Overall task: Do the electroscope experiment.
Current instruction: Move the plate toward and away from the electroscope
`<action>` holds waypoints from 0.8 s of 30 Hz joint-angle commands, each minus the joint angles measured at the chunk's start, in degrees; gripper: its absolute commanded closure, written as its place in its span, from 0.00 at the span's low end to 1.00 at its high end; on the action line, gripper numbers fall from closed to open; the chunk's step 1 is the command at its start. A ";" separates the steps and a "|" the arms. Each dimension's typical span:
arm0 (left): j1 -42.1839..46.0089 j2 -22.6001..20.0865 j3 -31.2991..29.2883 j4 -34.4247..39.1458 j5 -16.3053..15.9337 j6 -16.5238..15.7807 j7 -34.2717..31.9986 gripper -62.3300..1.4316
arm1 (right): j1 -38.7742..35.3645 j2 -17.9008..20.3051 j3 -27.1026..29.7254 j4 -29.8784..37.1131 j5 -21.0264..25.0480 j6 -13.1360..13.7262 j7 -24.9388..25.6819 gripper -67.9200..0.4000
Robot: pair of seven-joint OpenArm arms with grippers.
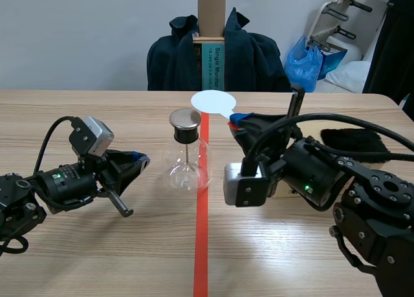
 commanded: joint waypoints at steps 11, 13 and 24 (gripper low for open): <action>-0.31 -0.15 -0.52 0.55 -0.57 -0.09 -0.81 0.93 | 0.68 0.33 0.28 1.16 0.37 -0.44 -15.04 0.98; -0.31 -0.15 -0.52 0.55 -0.57 -0.09 -0.81 0.93 | 0.68 0.33 0.28 1.16 0.37 -0.44 -16.63 0.98; -0.31 -0.15 -0.52 0.55 -0.57 -0.09 -0.81 0.93 | 0.68 0.33 0.28 1.16 0.35 -0.42 -14.43 0.98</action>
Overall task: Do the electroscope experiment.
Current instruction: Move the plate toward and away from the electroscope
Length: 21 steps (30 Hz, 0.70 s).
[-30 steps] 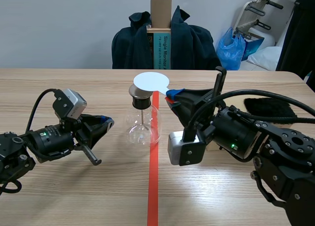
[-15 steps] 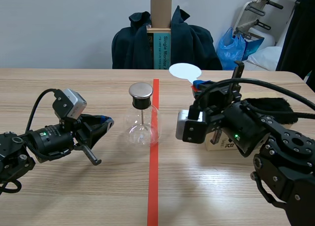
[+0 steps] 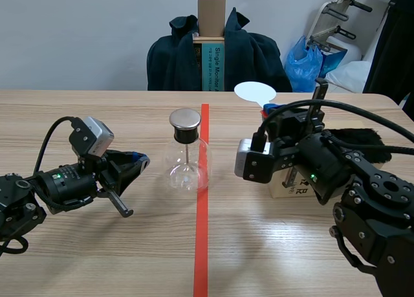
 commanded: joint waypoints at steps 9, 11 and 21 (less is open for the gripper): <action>-0.31 -0.15 -0.52 0.55 -0.57 -0.09 -0.81 0.93 | 0.68 0.31 0.26 1.16 0.13 -0.42 12.00 0.98; -0.31 -0.15 -0.52 0.55 -0.57 -0.09 -0.81 0.93 | 0.68 0.31 0.26 1.16 0.13 -0.42 14.38 0.98; -0.31 -0.15 -0.52 0.55 -0.57 -0.09 -0.81 0.93 | 0.68 0.28 0.26 1.16 0.13 -0.42 23.30 0.98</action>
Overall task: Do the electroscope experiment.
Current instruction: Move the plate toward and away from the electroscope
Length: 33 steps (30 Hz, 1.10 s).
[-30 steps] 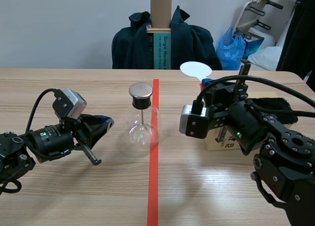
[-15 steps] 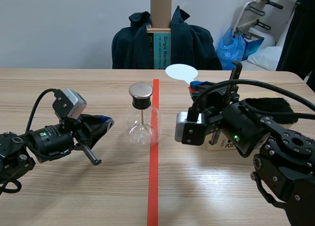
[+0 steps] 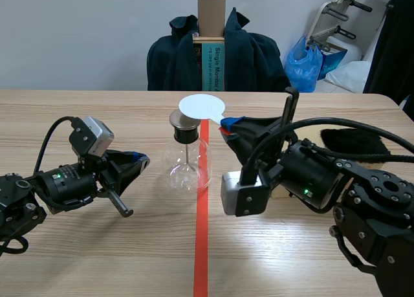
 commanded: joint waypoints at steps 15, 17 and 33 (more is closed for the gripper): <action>-0.31 -0.15 -0.52 0.55 -0.57 -0.09 -0.79 0.93 | 0.66 0.28 0.26 1.16 0.20 -0.42 4.83 0.98; -0.31 -0.15 -0.52 0.55 -0.57 -0.09 -0.79 0.93 | 0.66 0.28 0.26 1.16 0.20 -0.42 4.76 0.98; -0.31 -0.15 -0.52 0.55 -0.57 -0.09 -0.76 0.93 | 0.66 0.31 0.28 1.16 0.20 -0.44 -18.43 0.98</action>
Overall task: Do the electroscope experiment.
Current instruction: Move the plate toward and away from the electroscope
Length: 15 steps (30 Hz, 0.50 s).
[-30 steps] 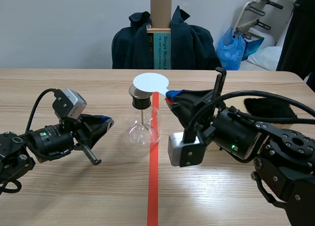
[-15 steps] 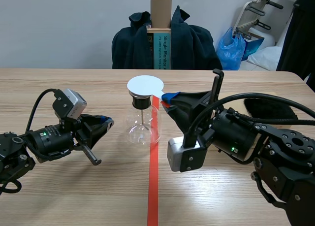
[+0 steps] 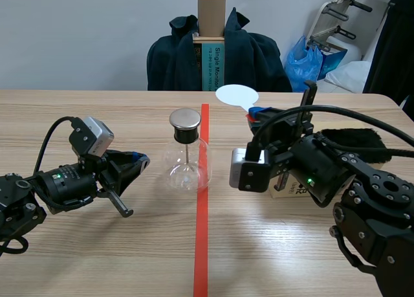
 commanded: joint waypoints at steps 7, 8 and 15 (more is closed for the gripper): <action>-0.31 -0.15 -0.52 0.55 -0.57 -0.09 -0.70 0.93 | 0.66 1.33 0.87 1.16 0.37 -0.85 -6.86 0.98; -0.31 -0.15 -0.52 0.55 -0.57 -0.09 -0.76 0.93 | 0.66 1.70 1.09 1.16 0.44 -0.96 -6.88 0.98; -0.31 -0.15 -0.52 0.55 -0.57 -0.09 -0.79 0.93 | 0.13 5.70 2.80 1.18 3.13 -6.58 -6.88 0.98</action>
